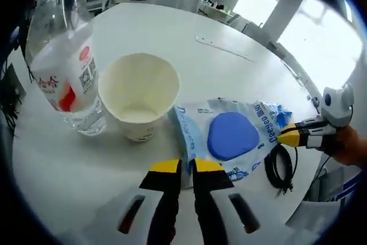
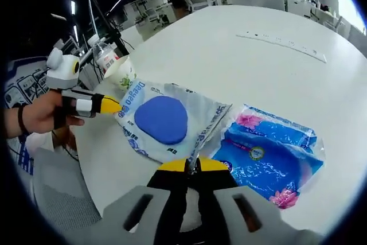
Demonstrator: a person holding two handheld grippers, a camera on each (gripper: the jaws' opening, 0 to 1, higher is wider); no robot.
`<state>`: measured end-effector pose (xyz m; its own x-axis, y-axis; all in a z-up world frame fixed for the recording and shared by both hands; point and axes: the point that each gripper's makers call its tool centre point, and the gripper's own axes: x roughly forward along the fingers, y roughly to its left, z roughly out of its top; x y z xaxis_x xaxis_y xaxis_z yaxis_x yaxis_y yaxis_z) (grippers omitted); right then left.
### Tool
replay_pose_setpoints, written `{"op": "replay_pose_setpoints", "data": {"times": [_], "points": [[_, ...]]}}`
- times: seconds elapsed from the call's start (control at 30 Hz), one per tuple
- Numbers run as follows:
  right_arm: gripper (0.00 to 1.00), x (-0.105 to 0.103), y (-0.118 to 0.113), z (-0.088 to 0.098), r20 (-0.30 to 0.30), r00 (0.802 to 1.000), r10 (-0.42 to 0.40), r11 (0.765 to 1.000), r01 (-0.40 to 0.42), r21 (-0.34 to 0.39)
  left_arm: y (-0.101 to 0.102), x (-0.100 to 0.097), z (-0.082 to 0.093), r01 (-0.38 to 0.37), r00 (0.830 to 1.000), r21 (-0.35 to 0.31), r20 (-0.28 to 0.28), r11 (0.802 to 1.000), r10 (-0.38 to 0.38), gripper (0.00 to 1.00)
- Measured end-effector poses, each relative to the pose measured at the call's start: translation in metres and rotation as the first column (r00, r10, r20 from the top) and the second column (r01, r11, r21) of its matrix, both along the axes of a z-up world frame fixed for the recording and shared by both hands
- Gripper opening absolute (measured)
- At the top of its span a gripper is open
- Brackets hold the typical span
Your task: Arrange the tabletop items into an orderly group along one side of the table until the central work area is clear of visible clutter.
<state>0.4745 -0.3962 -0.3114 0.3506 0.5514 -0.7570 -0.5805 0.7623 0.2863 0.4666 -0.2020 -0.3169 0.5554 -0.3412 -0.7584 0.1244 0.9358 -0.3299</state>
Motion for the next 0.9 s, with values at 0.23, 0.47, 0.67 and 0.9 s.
{"op": "replay_pose_setpoints", "data": {"times": [0.23,0.47,0.67,0.9], "points": [[0.04,-0.003,-0.002,-0.001,-0.003,1.000,0.001,1.000,-0.001,-0.003,0.006,-0.010,0.000,-0.003,1.000,-0.020,-0.001,1.000,0.003,0.12],[0.02,-0.003,-0.004,0.000,-0.002,1.000,-0.005,1.000,0.005,0.003,0.002,-0.019,-0.004,0.001,1.000,-0.033,-0.011,0.999,-0.001,0.11],[0.02,-0.004,-0.004,-0.001,-0.006,1.000,-0.009,1.000,0.009,0.006,-0.003,-0.022,-0.008,-0.008,1.000,-0.043,-0.012,0.999,0.007,0.09],[0.00,-0.005,-0.003,-0.002,-0.007,1.000,-0.012,1.000,0.012,0.006,-0.007,-0.017,-0.009,-0.009,1.000,-0.039,-0.014,0.999,0.009,0.02]]}}
